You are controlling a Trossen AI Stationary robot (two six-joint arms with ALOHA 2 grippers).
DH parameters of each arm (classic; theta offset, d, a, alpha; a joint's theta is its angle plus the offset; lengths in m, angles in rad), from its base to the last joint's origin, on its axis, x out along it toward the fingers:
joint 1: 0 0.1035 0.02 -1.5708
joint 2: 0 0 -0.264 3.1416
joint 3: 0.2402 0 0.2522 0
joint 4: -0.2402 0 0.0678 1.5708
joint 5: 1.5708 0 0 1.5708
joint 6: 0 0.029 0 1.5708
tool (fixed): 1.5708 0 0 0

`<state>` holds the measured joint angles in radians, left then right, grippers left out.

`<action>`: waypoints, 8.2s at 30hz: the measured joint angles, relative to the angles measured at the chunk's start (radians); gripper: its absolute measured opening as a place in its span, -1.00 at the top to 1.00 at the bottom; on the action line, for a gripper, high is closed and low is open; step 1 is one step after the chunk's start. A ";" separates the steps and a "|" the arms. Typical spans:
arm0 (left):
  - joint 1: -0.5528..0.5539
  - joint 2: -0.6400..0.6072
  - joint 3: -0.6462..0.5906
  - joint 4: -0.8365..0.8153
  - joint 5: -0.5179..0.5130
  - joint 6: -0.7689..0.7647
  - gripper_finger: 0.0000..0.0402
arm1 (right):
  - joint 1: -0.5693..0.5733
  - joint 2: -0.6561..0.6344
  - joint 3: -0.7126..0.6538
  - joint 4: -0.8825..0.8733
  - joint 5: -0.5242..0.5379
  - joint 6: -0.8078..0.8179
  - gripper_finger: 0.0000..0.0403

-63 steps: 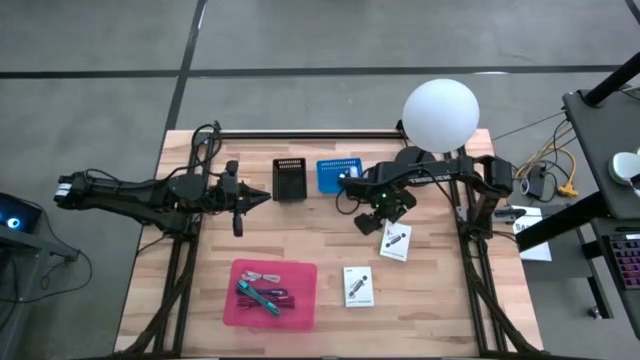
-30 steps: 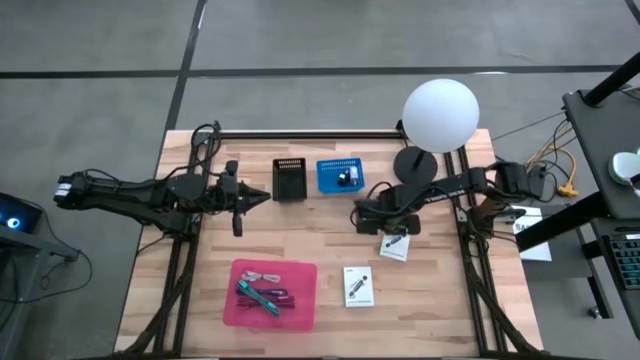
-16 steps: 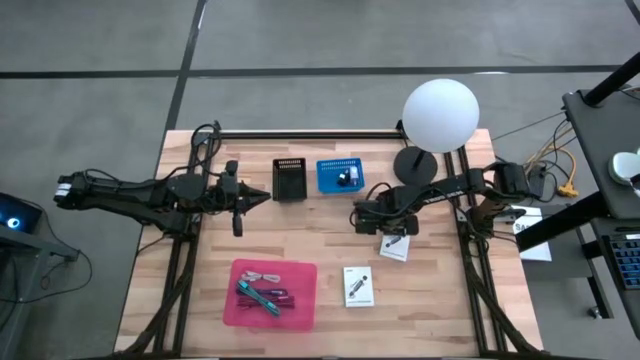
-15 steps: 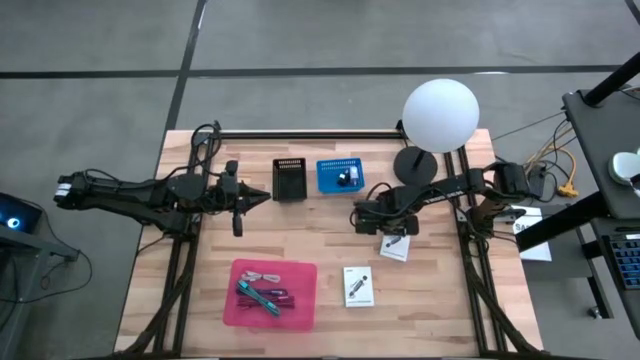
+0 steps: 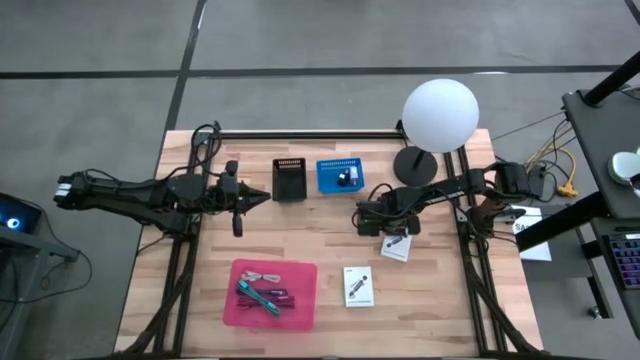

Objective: Pick and place items into bin
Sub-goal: Put the top white card reader box into the black basket

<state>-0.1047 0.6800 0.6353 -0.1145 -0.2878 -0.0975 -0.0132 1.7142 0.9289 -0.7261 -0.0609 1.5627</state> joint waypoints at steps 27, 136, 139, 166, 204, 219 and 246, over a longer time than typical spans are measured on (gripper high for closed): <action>0.000 -0.001 0.000 -0.001 0.000 -0.001 0.97 | -0.003 -0.052 0.141 -0.014 -0.036 -0.285 0.94; 0.020 0.678 0.105 1.111 0.450 -0.496 0.85 | -0.093 -0.106 0.031 2.039 -0.747 -0.747 0.94; 0.021 0.674 0.105 1.107 0.463 -0.499 0.85 | -0.093 -0.106 0.031 2.038 -0.748 -0.746 0.91; 0.127 0.290 0.084 0.415 0.326 -0.585 0.86 | -0.103 -0.107 0.008 1.770 -0.995 -0.649 0.37; 0.380 0.565 0.160 -0.194 0.052 -0.917 0.86 | -0.103 -0.108 0.000 1.540 -0.931 -0.751 0.48; 0.425 0.624 0.158 -0.218 0.083 -0.910 0.82 | -0.103 -0.108 -0.001 1.518 -0.931 -0.754 0.51; 0.468 0.656 0.157 -0.192 0.147 -0.944 0.66 | -0.103 -0.108 -0.001 1.517 -0.932 -0.760 0.55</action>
<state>0.3631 1.3357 0.7921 -0.3062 -0.1406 -1.0416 -0.1165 1.6058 0.9283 0.7907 -0.9924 0.8029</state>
